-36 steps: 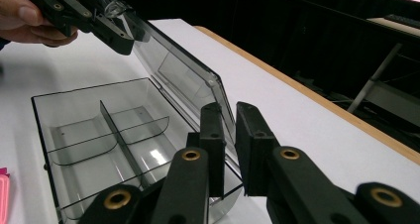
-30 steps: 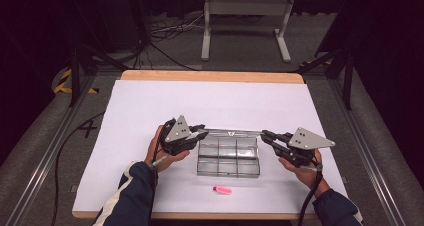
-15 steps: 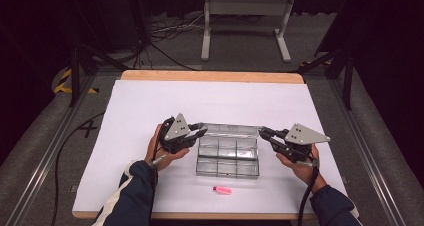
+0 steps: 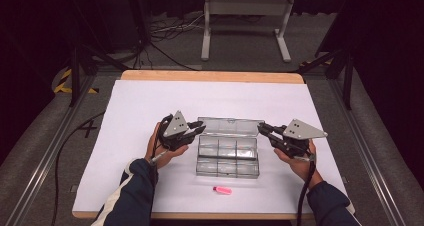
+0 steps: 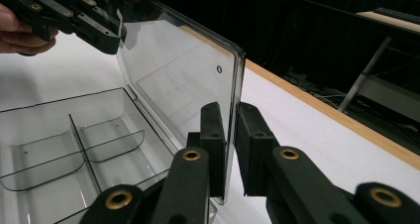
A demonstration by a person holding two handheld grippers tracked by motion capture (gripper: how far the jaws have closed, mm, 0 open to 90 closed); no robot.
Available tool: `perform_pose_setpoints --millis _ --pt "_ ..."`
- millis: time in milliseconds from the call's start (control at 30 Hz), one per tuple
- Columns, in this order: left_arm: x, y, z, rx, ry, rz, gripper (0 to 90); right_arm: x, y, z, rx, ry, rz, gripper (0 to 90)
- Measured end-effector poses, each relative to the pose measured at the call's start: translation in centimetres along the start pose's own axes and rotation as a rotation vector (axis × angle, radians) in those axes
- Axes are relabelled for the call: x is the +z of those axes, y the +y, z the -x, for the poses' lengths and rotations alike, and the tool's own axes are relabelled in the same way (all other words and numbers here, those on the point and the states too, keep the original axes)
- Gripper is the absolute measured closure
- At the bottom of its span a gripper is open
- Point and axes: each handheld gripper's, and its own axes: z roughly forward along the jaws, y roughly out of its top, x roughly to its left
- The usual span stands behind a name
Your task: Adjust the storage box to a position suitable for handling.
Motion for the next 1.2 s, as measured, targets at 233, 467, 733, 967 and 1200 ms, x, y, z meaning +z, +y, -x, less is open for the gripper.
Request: perform_pose_setpoints --millis 233,467,733,967,1200 --pt "0.3 0.0 -0.1 -0.010 0.020 -0.004 76.1 0.2 -0.1 0.2 0.012 -0.009 0.002 82.8" --pt "0.6 -0.2 -0.2 -0.014 0.027 -0.016 77.6 0.6 -0.1 0.5 0.026 -0.011 0.001 81.7" --pt "1.0 -0.2 -0.6 -0.024 0.039 -0.025 78.0 1.3 -0.2 1.0 0.055 -0.015 0.007 80.7" --pt "1.4 -0.4 -0.8 -0.043 0.042 -0.027 77.6 1.9 -0.5 1.1 0.071 -0.031 -0.008 77.7" --pt "1.8 -0.5 -0.9 -0.046 0.057 -0.038 76.3 2.8 -1.1 1.2 0.079 -0.034 -0.051 76.3"
